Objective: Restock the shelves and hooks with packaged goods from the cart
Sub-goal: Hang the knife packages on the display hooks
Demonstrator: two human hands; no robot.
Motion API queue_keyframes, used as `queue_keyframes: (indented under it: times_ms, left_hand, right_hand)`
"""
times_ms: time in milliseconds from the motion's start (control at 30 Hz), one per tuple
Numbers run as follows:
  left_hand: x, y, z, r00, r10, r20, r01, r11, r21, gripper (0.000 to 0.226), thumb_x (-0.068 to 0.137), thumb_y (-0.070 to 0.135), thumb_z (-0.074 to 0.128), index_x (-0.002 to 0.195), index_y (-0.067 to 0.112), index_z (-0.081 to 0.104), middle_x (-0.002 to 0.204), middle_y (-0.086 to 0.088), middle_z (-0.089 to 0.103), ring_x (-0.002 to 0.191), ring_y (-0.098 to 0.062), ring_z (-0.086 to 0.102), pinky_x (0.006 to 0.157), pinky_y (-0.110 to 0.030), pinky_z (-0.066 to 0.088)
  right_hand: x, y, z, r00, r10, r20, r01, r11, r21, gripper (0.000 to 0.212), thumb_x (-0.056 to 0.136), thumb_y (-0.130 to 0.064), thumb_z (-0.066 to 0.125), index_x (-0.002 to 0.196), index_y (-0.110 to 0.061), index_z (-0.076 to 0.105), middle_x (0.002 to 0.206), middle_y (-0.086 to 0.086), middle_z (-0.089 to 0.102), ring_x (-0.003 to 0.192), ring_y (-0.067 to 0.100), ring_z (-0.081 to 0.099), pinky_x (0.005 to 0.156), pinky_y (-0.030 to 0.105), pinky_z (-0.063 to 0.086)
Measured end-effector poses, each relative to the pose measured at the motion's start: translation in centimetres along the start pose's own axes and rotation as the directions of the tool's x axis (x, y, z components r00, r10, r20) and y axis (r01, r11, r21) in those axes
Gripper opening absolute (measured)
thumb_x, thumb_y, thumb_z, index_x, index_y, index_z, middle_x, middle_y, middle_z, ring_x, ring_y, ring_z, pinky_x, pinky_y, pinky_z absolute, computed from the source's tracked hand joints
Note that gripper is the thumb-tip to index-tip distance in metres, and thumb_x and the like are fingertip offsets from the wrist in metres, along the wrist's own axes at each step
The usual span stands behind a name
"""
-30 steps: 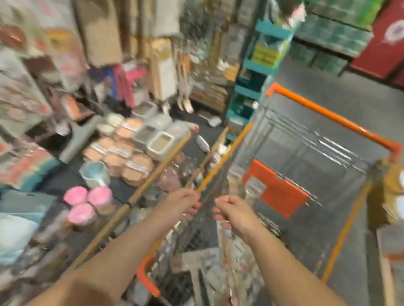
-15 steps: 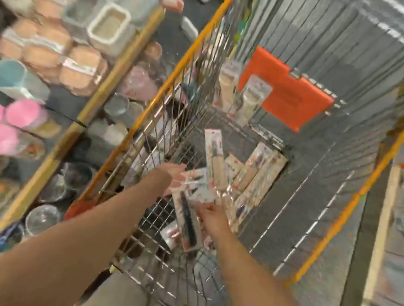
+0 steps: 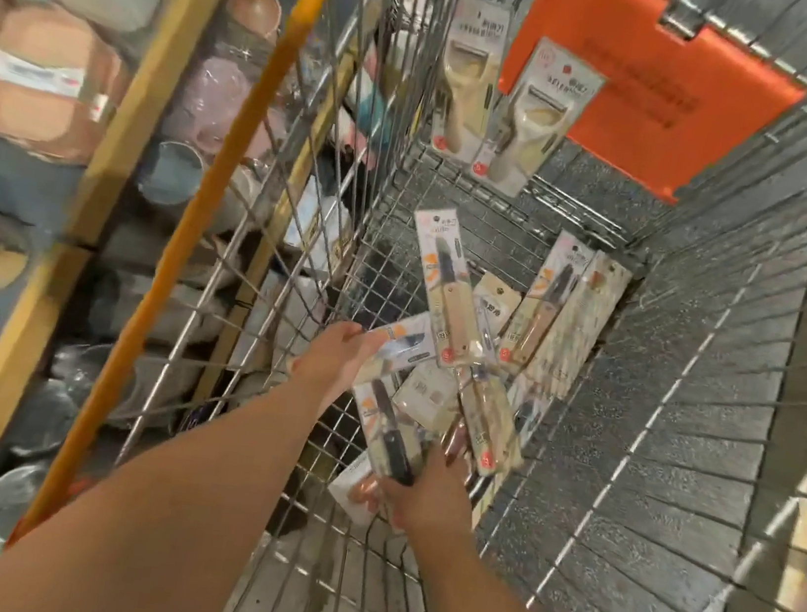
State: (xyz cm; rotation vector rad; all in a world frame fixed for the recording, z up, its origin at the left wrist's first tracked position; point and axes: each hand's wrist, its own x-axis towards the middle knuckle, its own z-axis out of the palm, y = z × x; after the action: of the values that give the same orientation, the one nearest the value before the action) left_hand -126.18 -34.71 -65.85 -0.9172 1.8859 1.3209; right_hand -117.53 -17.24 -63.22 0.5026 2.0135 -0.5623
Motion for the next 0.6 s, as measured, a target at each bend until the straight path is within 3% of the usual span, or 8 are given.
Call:
queue_keyframes:
  times_ms: [100,200,300,367,467,600]
  left_hand:
    - [2.1,0.5,0.1,1.000,-0.013,-0.004,0.013,0.999,-0.052,0.078,0.084,0.065,0.058,0.142,0.015,0.045,0.142,-0.006,0.051,0.123,-0.026,0.051,0.105,-0.040,0.040]
    - [2.3,-0.4,0.9,0.999,-0.034,-0.032,0.034,0.999,-0.004,0.076,0.083,0.056,0.067,0.143,0.016,0.045,0.144,-0.008,0.049,0.125,-0.029,0.051,0.106,-0.046,0.043]
    - [1.4,-1.0,2.3,0.985,0.086,-0.153,-0.052,0.975,0.215,0.076,0.075,0.059,0.073,0.134,0.014,0.056,0.138,-0.007,0.053,0.121,-0.026,0.053,0.102,-0.042,0.046]
    - [1.1,-1.4,2.6,0.974,0.172,-0.147,-0.098,0.906,0.411,0.070,0.075,0.065,0.068,0.124,0.014,0.065,0.126,-0.009,0.061,0.111,-0.025,0.057,0.092,-0.036,0.047]
    - [1.3,-1.8,2.7,0.976,0.139,-0.168,-0.061,0.915,0.399,0.065,0.078,0.061,0.069,0.122,0.014,0.067,0.121,-0.010,0.061,0.108,-0.025,0.056,0.090,-0.033,0.047]
    - [1.2,-1.9,2.6,0.986,0.035,-0.165,0.024,0.938,0.345,0.081,0.066,0.071,0.070,0.126,0.018,0.062,0.112,-0.006,0.064,0.083,-0.017,0.064,0.068,-0.030,0.055]
  right_hand:
    - [0.7,2.3,-1.6,0.998,0.036,0.055,-0.044,0.988,0.149,0.037,0.077,-0.036,0.077,0.105,-0.020,0.058,0.081,-0.004,0.065,0.062,0.012,0.063,0.057,0.032,0.057]
    - [-0.4,4.4,-3.3,0.992,0.124,0.030,-0.128,0.960,0.248,0.027,0.080,-0.025,0.077,0.098,-0.019,0.058,0.072,-0.004,0.065,0.048,0.002,0.061,0.042,0.018,0.045]
    - [-2.0,4.4,-2.9,0.969,0.244,-0.043,-0.207,0.894,0.396,0.030,0.075,-0.032,0.081,0.094,-0.015,0.064,0.075,0.000,0.066,0.062,0.016,0.067,0.055,0.028,0.056]
    - [-2.7,4.3,-2.0,0.954,0.298,0.019,-0.266,0.818,0.510,0.034,0.073,-0.030,0.083,0.093,-0.011,0.064,0.073,0.005,0.067,0.061,0.025,0.066,0.062,0.038,0.059]
    - [-3.4,4.2,-1.4,0.932,0.349,0.099,-0.326,0.689,0.647,0.034,0.071,-0.024,0.084,0.091,-0.007,0.064,0.069,0.012,0.067,0.056,0.029,0.063,0.064,0.050,0.059]
    - [-4.8,3.8,-2.3,0.934,0.345,0.089,-0.306,0.646,0.699,0.018,0.080,-0.017,0.079,0.081,-0.007,0.063,0.059,0.009,0.061,0.045,0.022,0.057,0.049,0.032,0.051]
